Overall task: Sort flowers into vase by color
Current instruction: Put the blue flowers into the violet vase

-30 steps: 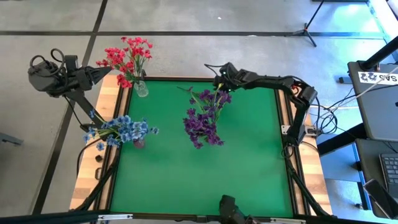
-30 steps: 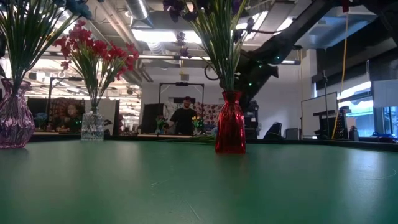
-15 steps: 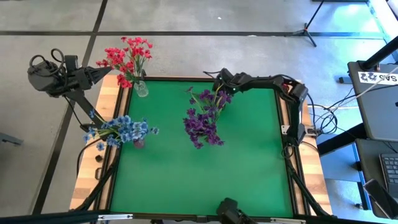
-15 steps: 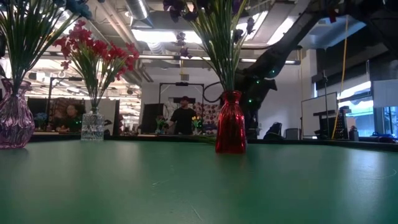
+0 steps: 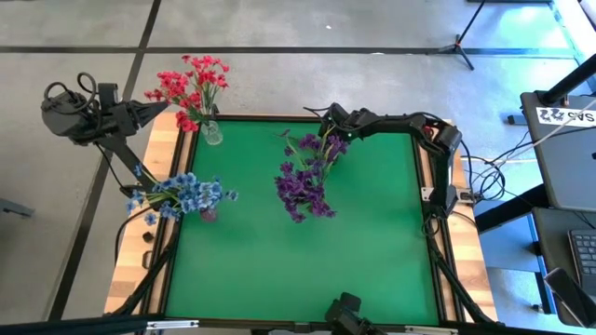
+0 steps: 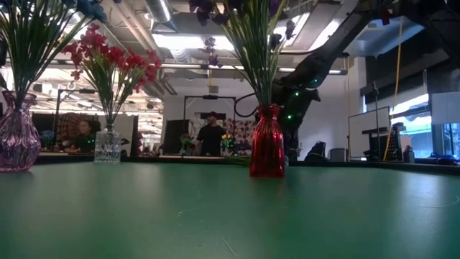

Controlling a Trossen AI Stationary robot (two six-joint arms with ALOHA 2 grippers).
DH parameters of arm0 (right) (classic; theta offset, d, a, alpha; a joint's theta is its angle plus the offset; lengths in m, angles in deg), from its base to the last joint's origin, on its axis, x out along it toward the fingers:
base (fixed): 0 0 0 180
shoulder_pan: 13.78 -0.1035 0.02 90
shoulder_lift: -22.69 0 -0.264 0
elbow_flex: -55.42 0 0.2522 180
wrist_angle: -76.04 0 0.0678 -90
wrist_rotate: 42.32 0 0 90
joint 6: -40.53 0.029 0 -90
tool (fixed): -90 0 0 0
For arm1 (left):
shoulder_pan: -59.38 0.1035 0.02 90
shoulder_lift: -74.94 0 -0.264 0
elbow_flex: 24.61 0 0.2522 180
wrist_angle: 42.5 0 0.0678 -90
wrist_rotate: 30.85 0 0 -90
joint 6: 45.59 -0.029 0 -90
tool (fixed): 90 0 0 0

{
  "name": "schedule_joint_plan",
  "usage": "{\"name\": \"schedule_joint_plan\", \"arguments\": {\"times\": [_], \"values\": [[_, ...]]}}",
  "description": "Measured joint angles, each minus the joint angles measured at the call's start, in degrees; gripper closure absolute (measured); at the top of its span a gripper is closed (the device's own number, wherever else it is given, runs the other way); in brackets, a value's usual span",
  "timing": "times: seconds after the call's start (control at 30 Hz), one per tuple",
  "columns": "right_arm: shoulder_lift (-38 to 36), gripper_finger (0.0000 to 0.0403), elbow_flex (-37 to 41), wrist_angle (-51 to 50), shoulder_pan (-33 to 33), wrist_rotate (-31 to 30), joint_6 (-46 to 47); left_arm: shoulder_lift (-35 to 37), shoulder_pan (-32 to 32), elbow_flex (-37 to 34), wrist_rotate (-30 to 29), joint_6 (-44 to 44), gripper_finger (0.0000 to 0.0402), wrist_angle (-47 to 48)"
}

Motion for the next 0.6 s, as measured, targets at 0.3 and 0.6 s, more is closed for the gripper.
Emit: {"name": "schedule_joint_plan", "arguments": {"times": [0.3, 0.6], "values": [[-14.27, 0.0378, 0.18, -5.14, 0.07, -13.33, 1.49, 0.00, 0.00, 0.00, 2.84, -4.29, 0.0271, -0.54], [-34.90, 0.0383, 0.16, -10.45, -3.63, -16.69, 9.49, 0.00, -0.02, 0.00, 2.08, -13.14, 0.0268, -1.95]]}}
